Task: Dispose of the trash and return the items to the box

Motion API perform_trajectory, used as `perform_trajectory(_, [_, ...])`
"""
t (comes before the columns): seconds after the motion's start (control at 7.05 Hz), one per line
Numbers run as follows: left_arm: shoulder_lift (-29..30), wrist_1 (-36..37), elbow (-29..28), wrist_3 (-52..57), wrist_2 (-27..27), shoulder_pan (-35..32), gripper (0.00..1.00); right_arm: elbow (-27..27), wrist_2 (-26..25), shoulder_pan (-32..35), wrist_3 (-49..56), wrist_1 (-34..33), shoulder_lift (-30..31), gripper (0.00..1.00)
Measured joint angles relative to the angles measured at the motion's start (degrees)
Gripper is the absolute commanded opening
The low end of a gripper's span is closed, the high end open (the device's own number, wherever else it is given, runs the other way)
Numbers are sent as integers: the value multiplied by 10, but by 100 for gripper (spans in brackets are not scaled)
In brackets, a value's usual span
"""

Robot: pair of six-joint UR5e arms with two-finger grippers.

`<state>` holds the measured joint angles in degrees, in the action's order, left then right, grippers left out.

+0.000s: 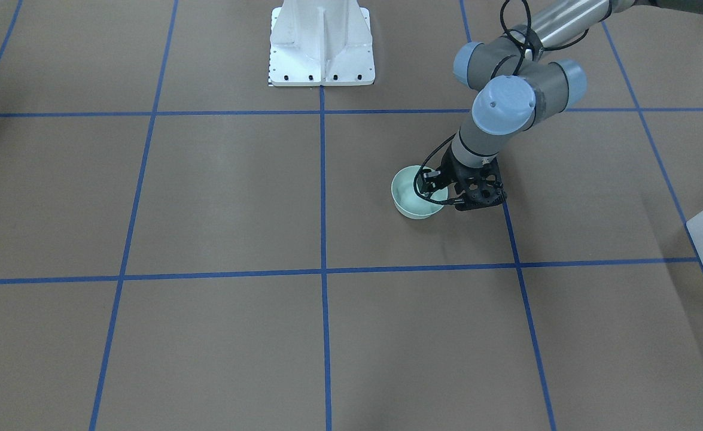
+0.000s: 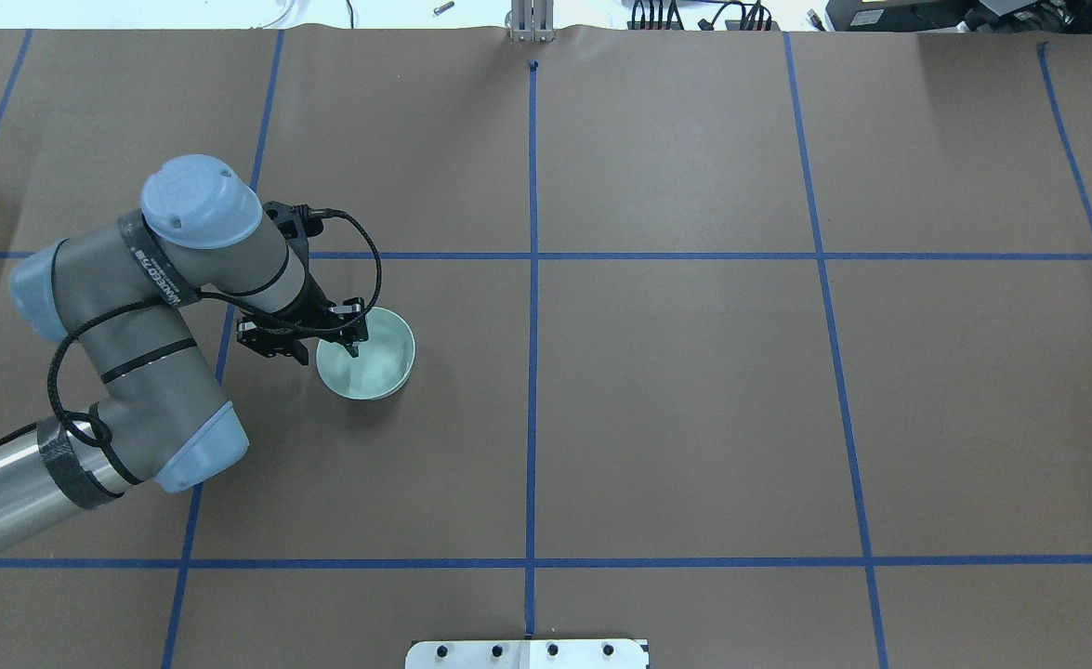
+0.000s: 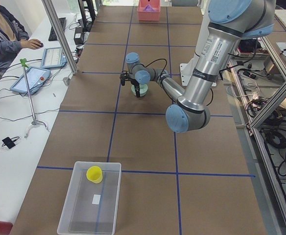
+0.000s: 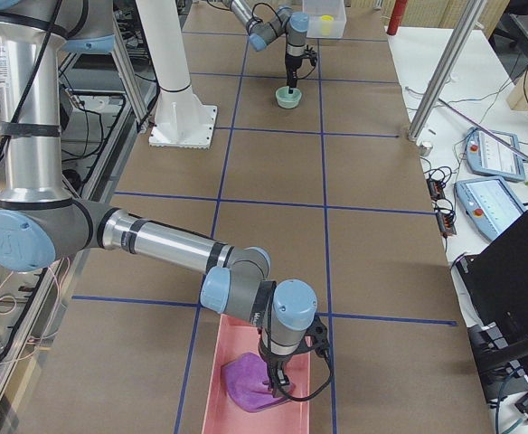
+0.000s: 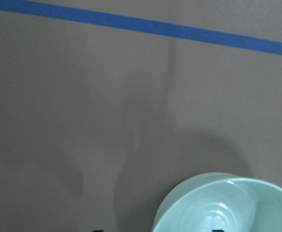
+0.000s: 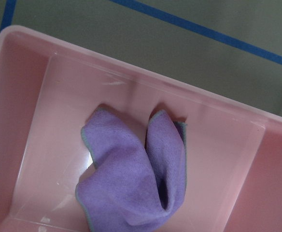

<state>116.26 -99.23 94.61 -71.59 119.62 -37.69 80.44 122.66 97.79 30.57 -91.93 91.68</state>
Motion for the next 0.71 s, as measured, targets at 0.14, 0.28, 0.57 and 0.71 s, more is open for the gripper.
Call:
perform_trajectory(0.14, [1, -1, -2, -7, -9, 6, 0, 0, 0, 2, 0, 0, -1, 100])
perform_trajectory(0.28, [2, -2, -2, -8, -12, 8, 0, 1, 0, 2, 0, 0, -1, 100])
perform_trajectory(0.57, [-1, 4, 24, -3, 30, -32, 0, 5, 2, 7, 0, 0, -4, 100])
perform_trajectory(0.71, [-11, 5, 41, 18, 77, -79, 0, 7, 3, 9, 0, 0, -5, 100])
